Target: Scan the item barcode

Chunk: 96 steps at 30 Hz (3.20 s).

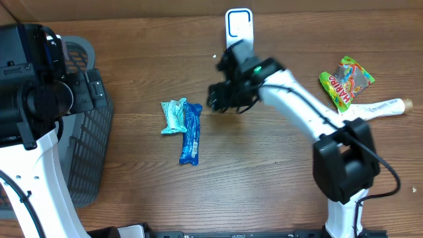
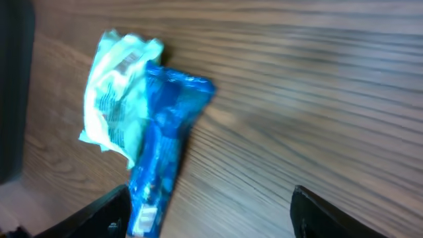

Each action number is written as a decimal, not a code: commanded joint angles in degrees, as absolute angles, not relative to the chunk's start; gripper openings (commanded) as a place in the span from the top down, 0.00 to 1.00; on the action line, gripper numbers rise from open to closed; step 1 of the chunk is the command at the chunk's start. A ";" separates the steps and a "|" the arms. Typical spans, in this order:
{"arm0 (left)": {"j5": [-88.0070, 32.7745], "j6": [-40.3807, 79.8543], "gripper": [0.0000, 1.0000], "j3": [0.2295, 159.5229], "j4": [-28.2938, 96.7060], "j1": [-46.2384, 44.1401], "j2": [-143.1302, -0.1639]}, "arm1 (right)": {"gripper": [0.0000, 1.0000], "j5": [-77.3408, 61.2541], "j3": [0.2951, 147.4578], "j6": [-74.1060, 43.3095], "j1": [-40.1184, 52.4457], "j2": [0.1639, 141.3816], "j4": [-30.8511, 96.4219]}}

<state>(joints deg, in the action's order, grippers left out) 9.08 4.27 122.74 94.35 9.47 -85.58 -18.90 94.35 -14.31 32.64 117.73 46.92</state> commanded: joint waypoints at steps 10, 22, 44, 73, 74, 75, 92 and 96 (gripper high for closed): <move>9.41 3.66 0.00 123.79 94.28 9.72 -85.82 | 0.35 -12.05 92.92 -13.69 38.92 122.65 34.20; 9.41 3.66 0.01 123.79 94.28 9.74 -85.82 | 0.47 -12.01 92.92 -19.42 39.42 129.14 27.81; 9.41 3.66 0.00 123.79 94.28 9.72 -85.82 | 0.44 15.79 103.35 -24.34 33.58 129.21 62.98; 9.41 3.66 0.00 123.79 94.28 9.72 -85.82 | 0.27 -21.04 107.28 18.48 44.34 128.29 77.21; 9.41 3.66 0.00 123.79 94.28 9.72 -85.82 | 0.27 -21.08 106.04 18.46 44.36 128.29 75.29; 9.41 3.66 0.00 123.79 94.28 9.72 -85.82 | 0.27 -21.04 104.75 18.46 44.36 128.29 73.23; 9.41 3.66 0.00 123.79 94.28 9.72 -85.82 | 0.25 -10.15 100.99 3.77 35.73 128.31 50.68; 9.41 3.66 0.00 123.79 94.28 9.72 -85.82 | 0.25 -16.51 101.34 1.26 30.55 128.27 49.63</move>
<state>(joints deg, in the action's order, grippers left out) 9.08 4.27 122.74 94.37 9.47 -85.58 -12.78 101.03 5.21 34.06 129.49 49.71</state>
